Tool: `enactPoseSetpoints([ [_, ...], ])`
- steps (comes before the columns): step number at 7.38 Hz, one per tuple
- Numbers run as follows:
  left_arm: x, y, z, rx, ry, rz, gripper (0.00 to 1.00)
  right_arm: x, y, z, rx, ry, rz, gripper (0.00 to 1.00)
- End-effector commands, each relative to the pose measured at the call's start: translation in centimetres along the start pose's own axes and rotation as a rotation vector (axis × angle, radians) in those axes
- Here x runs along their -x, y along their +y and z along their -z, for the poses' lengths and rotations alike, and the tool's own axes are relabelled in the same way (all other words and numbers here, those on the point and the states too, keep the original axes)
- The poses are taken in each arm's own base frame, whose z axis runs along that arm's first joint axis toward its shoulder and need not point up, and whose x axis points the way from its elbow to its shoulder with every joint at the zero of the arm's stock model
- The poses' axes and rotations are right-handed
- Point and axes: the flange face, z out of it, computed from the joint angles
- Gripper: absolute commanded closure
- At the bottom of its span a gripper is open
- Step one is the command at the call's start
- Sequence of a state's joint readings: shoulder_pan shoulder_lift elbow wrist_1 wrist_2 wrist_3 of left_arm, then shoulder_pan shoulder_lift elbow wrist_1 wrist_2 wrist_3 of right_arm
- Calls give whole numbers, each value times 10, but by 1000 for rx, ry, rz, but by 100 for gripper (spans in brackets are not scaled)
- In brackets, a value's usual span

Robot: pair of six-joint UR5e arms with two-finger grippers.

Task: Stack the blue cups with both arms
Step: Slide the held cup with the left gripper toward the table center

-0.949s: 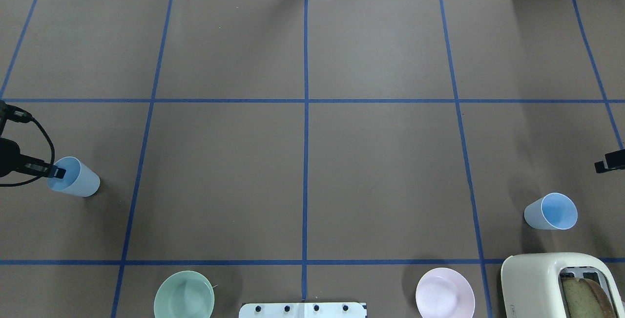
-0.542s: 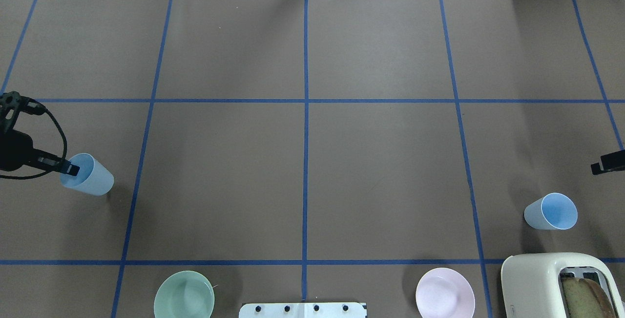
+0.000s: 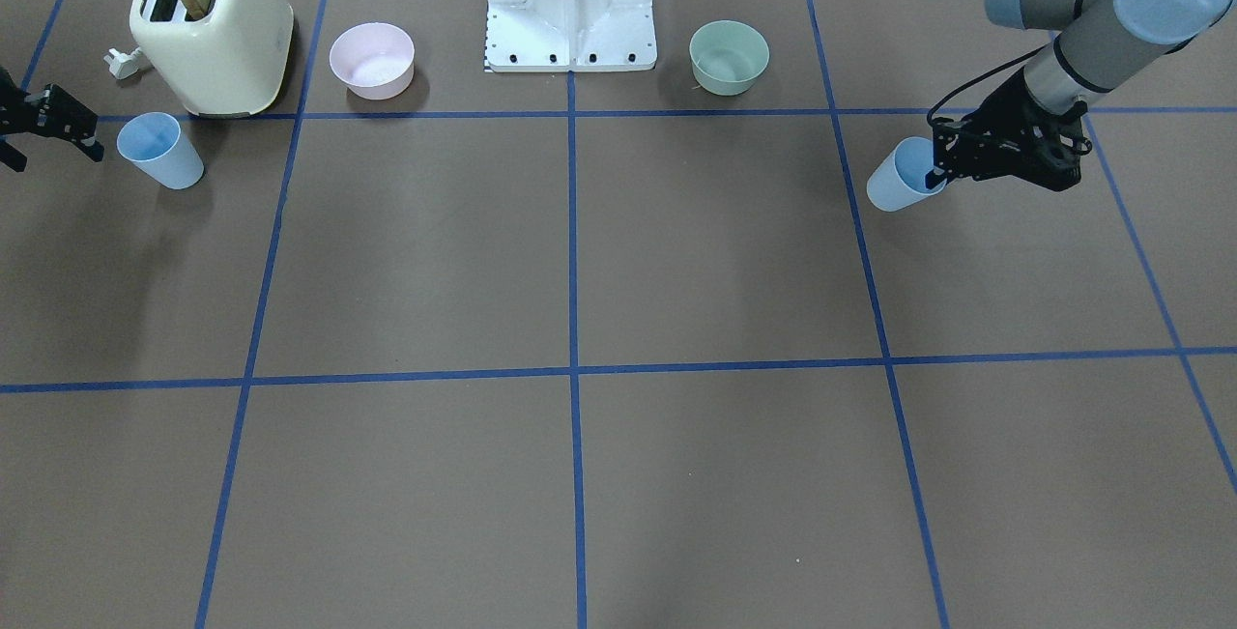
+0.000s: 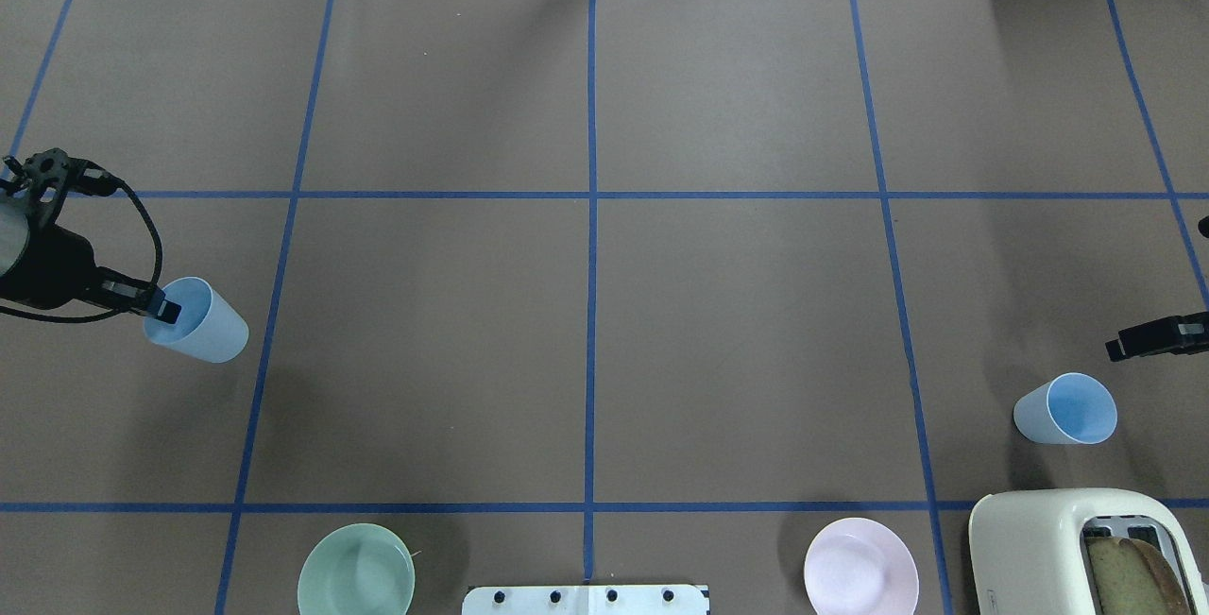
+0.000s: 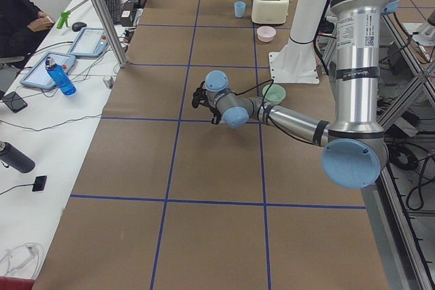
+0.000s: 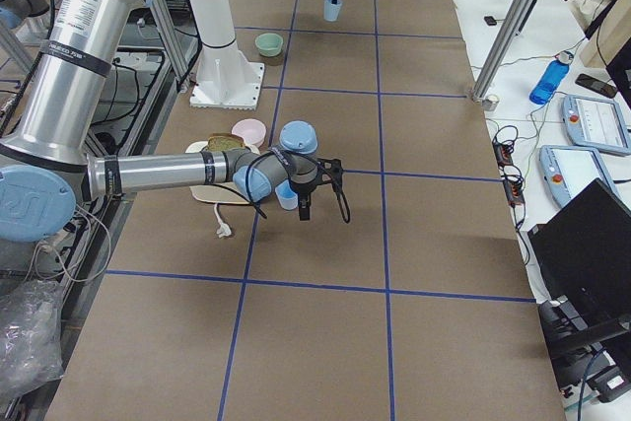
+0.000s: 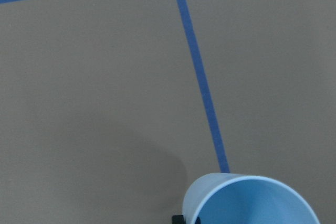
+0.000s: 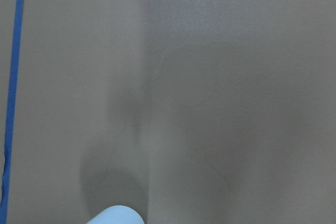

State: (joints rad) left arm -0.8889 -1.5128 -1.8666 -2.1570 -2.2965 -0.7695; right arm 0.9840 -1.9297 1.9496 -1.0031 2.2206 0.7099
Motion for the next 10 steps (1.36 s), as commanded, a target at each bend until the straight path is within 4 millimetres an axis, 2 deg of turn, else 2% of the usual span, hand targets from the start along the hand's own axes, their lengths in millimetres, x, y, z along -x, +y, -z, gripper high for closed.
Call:
enactPoseSetpoints([
  [1, -2, -3, -1, -5, -1, 5, 100, -2, 11, -1, -4, -18, 25, 0],
  [3, -10, -9, 0, -10, 6, 2, 100, 1, 9, -2, -5, -23, 26, 0],
  [4, -31, -28, 2, -17, 13, 43, 100, -1, 11, -6, -6, -53, 43, 0],
  [6, -86, -60, 10, -32, 47, 131, 100, -13, 19, -17, -7, -56, 51, 0],
  [8, -155, -64, -13, -3, 79, 206, 100, -9, 22, -20, 3, -58, 64, 0],
  [9, -202, -75, -21, -8, 59, 241, 100, -6, 24, -21, 9, -61, 70, 0],
  [10, -240, -79, -21, -7, 29, 257, 100, -3, 25, -23, 16, -64, 75, 0],
])
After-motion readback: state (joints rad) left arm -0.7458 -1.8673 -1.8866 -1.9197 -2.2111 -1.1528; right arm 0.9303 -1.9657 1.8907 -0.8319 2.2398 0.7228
